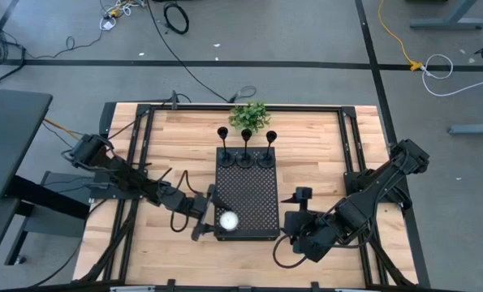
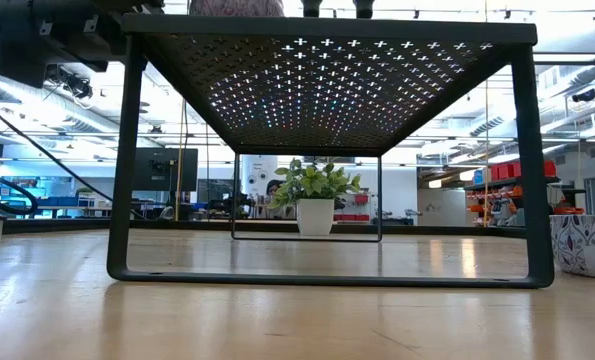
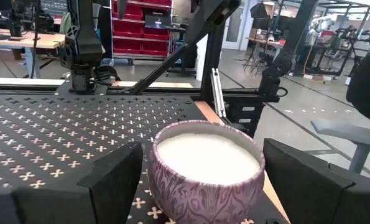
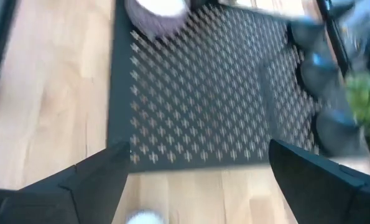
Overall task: Pick & Place candle stick holders
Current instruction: Put the pink candle on the shelf, then put the violet candle on the shelf
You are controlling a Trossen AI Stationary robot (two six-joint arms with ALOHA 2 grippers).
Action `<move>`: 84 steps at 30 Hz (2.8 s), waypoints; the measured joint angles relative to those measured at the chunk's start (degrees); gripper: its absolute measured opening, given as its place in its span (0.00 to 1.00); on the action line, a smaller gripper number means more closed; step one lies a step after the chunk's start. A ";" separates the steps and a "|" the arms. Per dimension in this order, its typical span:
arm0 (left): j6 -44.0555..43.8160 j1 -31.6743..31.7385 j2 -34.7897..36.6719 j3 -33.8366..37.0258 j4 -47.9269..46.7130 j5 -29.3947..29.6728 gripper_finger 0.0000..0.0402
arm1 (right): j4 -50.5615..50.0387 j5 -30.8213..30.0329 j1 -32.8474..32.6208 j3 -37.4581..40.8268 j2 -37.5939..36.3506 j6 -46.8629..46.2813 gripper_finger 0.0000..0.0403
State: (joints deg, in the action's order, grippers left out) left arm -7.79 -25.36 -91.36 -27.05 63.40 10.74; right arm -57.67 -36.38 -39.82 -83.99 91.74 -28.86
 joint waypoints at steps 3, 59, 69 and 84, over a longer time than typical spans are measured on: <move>0.29 0.00 1.52 -0.02 -0.58 -0.13 0.82 | -5.29 2.80 0.05 0.00 0.00 -7.51 0.94; 0.65 -1.86 16.17 -0.17 -16.16 0.11 0.82 | 28.27 17.30 0.06 36.49 0.00 -32.26 0.94; 0.65 -1.86 16.17 -0.22 -16.20 0.13 0.82 | 34.78 17.93 1.68 40.79 0.00 -32.11 0.94; 0.66 -1.86 16.17 -0.22 -16.27 0.13 0.82 | 34.59 18.77 2.53 40.68 -0.08 -31.67 0.69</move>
State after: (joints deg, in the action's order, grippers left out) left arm -7.12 -27.22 -75.20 -27.27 47.13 10.87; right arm -23.08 -17.61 -37.29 -43.31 91.67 -60.53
